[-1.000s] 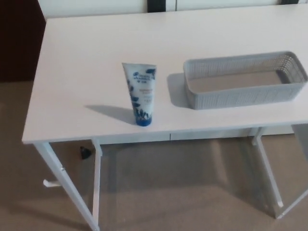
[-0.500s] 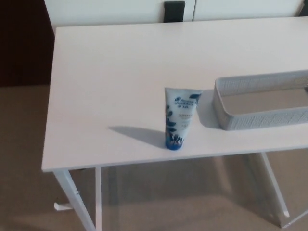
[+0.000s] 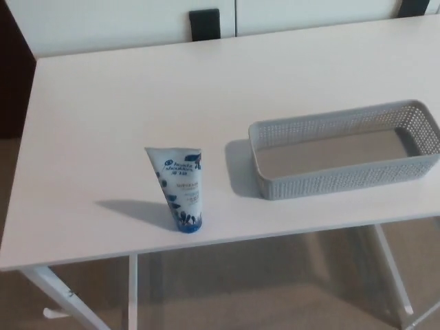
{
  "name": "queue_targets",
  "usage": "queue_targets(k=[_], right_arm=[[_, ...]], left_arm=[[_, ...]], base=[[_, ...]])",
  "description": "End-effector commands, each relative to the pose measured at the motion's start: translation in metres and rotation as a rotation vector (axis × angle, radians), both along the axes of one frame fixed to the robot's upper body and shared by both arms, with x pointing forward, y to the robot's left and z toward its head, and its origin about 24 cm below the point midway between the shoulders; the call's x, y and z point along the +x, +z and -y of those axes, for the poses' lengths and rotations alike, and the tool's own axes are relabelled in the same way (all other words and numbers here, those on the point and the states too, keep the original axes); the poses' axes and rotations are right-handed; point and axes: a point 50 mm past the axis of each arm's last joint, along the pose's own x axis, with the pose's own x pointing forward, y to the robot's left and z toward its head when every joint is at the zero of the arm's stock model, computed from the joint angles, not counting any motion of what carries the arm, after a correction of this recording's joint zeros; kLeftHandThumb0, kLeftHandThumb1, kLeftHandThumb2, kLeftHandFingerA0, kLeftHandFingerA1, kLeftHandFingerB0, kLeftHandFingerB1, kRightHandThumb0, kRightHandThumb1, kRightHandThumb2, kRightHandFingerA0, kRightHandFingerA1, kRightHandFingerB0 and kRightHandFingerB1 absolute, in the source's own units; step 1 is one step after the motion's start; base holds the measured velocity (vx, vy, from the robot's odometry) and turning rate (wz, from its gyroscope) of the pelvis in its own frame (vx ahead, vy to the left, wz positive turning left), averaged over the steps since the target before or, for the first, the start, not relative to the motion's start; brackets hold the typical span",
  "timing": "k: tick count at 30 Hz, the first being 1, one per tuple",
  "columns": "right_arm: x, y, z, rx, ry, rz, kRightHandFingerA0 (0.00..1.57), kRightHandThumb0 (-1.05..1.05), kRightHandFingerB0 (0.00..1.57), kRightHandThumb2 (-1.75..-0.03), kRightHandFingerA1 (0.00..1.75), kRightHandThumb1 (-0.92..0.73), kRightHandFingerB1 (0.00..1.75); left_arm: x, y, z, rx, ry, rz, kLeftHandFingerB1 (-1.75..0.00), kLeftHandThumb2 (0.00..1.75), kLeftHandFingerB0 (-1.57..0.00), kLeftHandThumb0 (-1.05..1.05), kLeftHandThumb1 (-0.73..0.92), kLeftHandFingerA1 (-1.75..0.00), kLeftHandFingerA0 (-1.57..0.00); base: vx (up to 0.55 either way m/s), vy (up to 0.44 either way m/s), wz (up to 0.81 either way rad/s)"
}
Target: The robot walks towards a table in front, picks a shampoo with left hand and puts it in a small grey container
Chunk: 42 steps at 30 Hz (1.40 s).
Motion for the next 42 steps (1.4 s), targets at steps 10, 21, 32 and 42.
queue_targets(k=[10, 21, 32, 42], right_arm=[[-0.002, 0.000, 0.001, 0.010, -0.017, -0.005, 0.69, -0.28, 0.51, -0.61, 0.52, -0.72, 0.43], [-0.004, -0.001, 0.001, 0.008, -0.009, -0.016, 0.70, -0.28, 0.52, -0.60, 0.52, -0.69, 0.42], [-0.006, -0.001, 0.001, 0.010, 0.006, -0.024, 0.72, -0.29, 0.52, -0.59, 0.53, -0.67, 0.43], [-0.002, 0.004, 0.008, -0.006, 0.010, -0.024, 0.70, -0.29, 0.53, -0.60, 0.51, -0.69, 0.43]], left_arm=[[0.004, 0.005, -0.006, 0.018, -0.009, 0.009, -0.43, 0.58, -0.48, -0.26, 0.60, -0.63, -0.69], [0.004, 0.005, -0.006, 0.025, -0.022, -0.003, -0.42, 0.58, -0.47, -0.29, 0.61, -0.64, -0.69], [-0.006, 0.011, -0.017, 0.026, 0.036, 0.040, -0.39, 0.59, -0.40, -0.30, 0.64, -0.55, -0.59], [-0.001, 0.107, -0.087, -0.217, 0.469, 0.776, -0.33, 0.73, 0.00, -0.37, 0.31, -0.40, -0.01]], base=[[0.04, 0.087, 0.07], [0.03, 0.002, 0.03], [0.00, 0.000, 0.00], [0.00, 0.000, 0.00]])
